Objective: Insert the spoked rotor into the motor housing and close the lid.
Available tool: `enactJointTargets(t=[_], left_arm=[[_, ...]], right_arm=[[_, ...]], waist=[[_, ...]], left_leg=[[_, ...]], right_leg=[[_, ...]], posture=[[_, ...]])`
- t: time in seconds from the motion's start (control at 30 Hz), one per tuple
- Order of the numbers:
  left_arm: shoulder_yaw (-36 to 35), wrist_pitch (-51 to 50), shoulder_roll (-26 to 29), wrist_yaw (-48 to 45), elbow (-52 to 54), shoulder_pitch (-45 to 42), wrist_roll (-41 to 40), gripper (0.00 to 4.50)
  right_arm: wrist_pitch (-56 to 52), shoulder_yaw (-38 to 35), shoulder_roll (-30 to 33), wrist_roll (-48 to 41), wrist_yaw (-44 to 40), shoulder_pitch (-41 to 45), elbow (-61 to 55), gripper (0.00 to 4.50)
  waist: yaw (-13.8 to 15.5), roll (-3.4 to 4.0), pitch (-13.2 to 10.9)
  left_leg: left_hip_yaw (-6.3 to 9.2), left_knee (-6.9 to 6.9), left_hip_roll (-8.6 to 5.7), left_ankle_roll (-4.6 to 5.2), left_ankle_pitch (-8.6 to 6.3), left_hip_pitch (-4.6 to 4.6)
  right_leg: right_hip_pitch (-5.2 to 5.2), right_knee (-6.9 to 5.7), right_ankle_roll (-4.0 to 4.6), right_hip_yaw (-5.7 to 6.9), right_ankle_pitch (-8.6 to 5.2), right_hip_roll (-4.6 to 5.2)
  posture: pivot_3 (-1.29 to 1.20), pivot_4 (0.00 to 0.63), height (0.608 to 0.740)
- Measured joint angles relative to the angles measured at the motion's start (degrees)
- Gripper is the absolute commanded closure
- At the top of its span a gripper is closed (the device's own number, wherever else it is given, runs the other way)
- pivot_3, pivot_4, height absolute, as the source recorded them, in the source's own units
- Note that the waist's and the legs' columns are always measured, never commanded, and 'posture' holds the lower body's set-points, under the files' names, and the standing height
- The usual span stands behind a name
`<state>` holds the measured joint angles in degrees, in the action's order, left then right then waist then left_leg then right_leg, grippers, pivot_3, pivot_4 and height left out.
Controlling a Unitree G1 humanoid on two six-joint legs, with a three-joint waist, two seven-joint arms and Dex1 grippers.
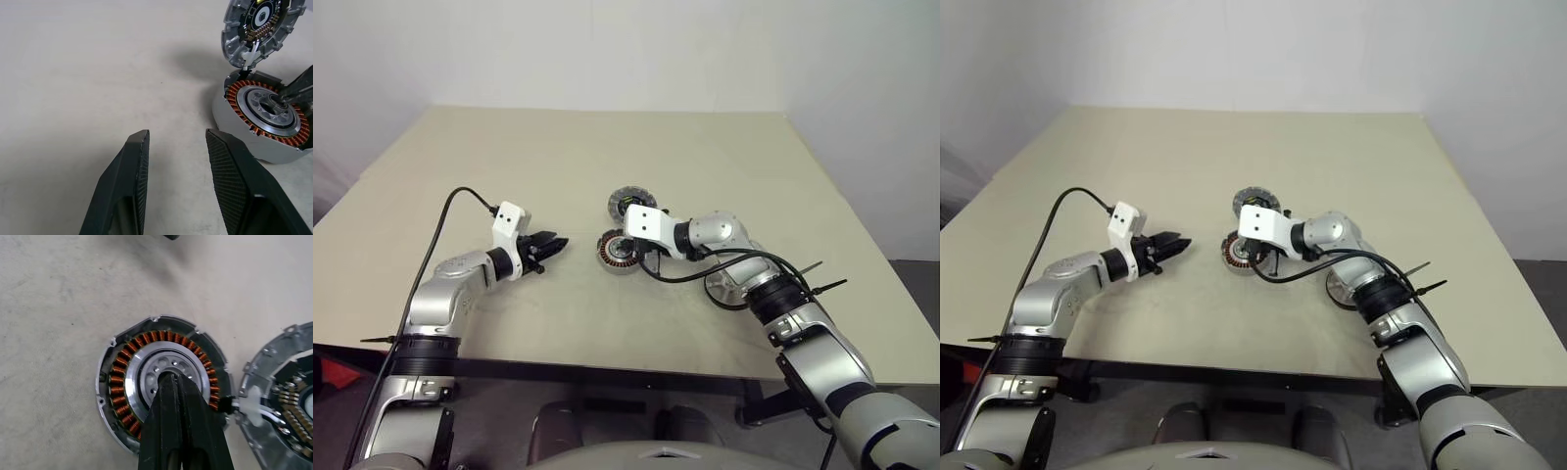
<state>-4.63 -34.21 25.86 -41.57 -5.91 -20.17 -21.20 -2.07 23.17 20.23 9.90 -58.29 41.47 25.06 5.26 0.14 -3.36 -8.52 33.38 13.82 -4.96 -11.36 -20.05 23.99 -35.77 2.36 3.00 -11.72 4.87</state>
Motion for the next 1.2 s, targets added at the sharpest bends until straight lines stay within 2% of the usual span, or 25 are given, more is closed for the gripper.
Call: enactJointTargets(t=[0.77, 1.03, 1.2], left_arm=[[0.0, 0.5, 0.9, 0.5, -0.5, -0.1, 0.0, 2.56], [0.0, 1.1, 0.8, 0.5, -2.4, -0.4, 0.0, 2.56], [0.0, 1.5, 0.8, 0.4, -2.6, -0.7, 0.0, 2.56]], right_arm=[[2.9, 0.0, -2.3, 1.1, 1.0, 1.0, 3.4, 4.48], [2.6, -2.3, -2.0, 0.1, 1.8, 3.3, 3.6, 4.48], [3.9, -2.2, -1.5, 1.3, 3.6, 3.9, 8.8, 4.48]], waist=[[-0.9, -0.02, 0.0], [-1.1, -0.02, 0.0], [-1.0, -0.03, 0.0]], left_leg=[[0.0, 0.0, 0.0, -0.02, 0.01, 0.02], [0.0, 0.01, 0.0, -0.01, 0.01, 0.02], [0.01, 0.02, -0.01, -0.01, 0.01, 0.01]], right_leg=[[-0.02, -0.02, 0.0, -0.01, 0.0, 0.0], [-0.02, -0.03, 0.0, -0.01, 0.0, 0.0], [-0.02, -0.02, 0.0, 0.0, 0.0, 0.0]], posture=[[0.0, 0.0, 0.74], [0.0, 0.0, 0.74], [0.0, 0.0, 0.74]])
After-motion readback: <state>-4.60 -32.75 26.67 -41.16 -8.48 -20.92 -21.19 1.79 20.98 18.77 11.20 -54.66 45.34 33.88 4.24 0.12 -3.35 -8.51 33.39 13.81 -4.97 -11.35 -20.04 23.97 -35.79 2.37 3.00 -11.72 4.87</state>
